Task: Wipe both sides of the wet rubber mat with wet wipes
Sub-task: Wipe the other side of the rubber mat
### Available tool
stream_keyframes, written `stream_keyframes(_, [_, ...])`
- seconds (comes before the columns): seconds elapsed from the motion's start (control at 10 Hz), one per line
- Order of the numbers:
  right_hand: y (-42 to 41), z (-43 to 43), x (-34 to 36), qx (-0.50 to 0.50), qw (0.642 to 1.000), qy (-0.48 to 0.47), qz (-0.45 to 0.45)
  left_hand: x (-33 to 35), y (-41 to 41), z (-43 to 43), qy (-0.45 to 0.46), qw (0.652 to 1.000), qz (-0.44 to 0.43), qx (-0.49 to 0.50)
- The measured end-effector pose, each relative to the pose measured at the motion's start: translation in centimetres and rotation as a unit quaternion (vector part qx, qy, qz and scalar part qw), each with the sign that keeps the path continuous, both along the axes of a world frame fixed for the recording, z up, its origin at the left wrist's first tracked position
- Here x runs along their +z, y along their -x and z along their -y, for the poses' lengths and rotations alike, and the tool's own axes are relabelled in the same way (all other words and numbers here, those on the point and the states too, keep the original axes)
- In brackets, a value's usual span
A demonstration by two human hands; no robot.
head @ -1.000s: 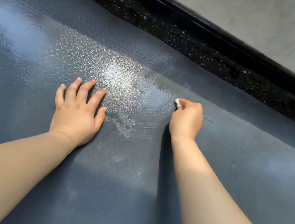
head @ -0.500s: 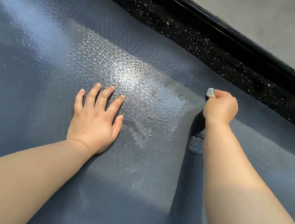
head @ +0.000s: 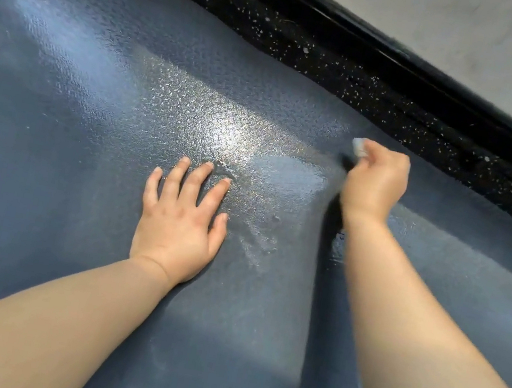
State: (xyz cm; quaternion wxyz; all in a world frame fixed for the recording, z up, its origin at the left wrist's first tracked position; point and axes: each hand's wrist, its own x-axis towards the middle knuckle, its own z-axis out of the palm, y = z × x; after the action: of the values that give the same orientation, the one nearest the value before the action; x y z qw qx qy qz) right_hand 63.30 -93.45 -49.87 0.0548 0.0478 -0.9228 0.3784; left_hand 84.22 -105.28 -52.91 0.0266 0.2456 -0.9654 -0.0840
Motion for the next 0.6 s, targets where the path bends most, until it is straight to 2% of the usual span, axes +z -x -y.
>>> stream_keyframes(0.1, [3.9, -2.3, -0.5, -0.107, 0.992, -0.029, 0.064, 0.0, 0.0, 0.0, 0.005, 1.0, 0.005, -0.001])
stream_keyframes(0.2, [3.7, 0.3, -0.9, -0.077, 0.99, -0.085, 0.085, 0.0, 0.0, 0.0, 0.006, 1.0, 0.009, -0.001])
stream_keyframes(0.3, [0.0, 5.6, -1.6, 0.063, 0.991, -0.096, 0.061, 0.0, 0.1, 0.0, 0.006, 1.0, 0.007, 0.0])
stream_keyframes(0.4, [-4.7, 9.6, -1.6, 0.25, 0.962, -0.096, 0.053, 0.2, 0.1, -0.1, 0.007, 1.0, 0.004, -0.003])
stream_keyframes(0.5, [-3.3, 8.5, -0.4, 0.235, 0.971, -0.036, 0.029, 0.1, 0.1, 0.0, 0.008, 1.0, 0.0, -0.004])
stream_keyframes(0.6, [2.7, 3.7, 0.1, 0.016, 1.0, -0.011, 0.019, 0.0, 0.1, 0.0, 0.008, 1.0, 0.005, -0.002])
